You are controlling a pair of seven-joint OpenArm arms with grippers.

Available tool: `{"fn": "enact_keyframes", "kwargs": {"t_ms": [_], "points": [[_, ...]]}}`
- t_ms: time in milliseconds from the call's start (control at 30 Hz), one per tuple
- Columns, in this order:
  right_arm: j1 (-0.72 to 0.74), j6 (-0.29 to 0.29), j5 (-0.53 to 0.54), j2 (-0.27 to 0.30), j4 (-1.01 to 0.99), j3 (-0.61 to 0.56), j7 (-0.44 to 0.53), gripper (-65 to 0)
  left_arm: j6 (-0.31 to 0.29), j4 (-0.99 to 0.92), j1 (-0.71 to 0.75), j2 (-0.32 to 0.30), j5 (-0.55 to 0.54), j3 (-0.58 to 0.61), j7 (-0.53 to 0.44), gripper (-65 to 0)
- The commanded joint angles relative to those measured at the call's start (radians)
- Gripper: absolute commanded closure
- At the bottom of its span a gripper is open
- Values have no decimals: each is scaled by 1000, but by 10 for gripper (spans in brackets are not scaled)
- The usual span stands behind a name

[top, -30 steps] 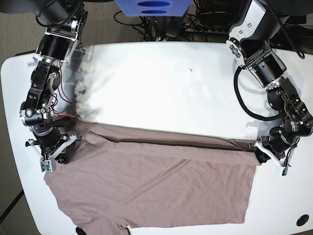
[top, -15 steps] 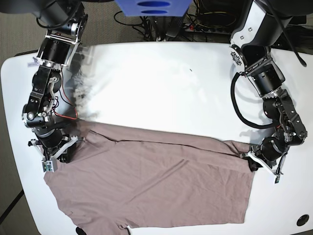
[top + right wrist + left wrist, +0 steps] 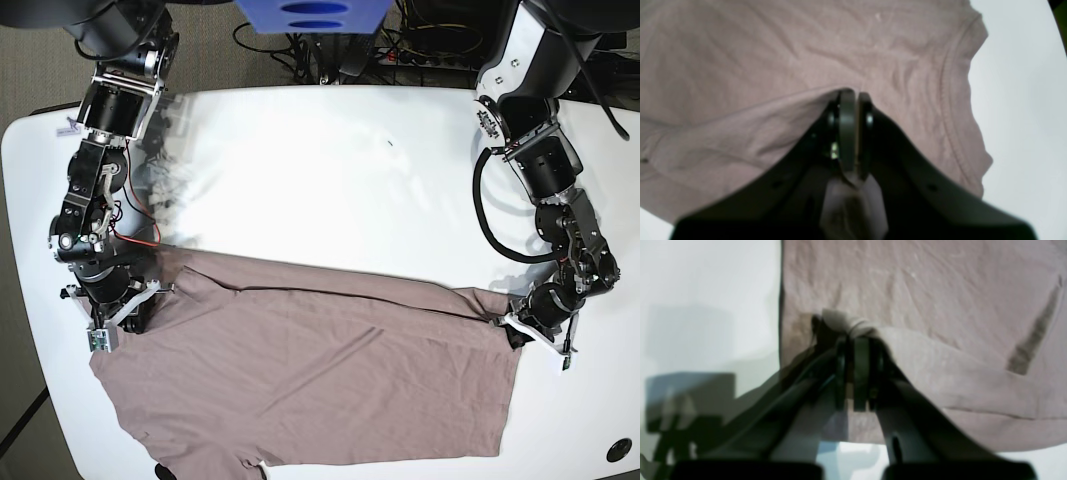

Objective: Fold the T-shirt properly
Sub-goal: 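Drag the held shirt edge further with both grippers, folding it over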

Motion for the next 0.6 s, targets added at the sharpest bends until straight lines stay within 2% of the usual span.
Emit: {"fn": "enact_keyframes", "kwargs": {"t_ms": [0, 567], "points": [[27, 1, 5, 14, 13, 4, 36, -9, 2, 12, -29, -16, -18, -2, -32, -5], [45, 2, 0, 19, -42, 2, 42, -14, -3, 28, -22, -19, -16, 37, -63, -3]]}}
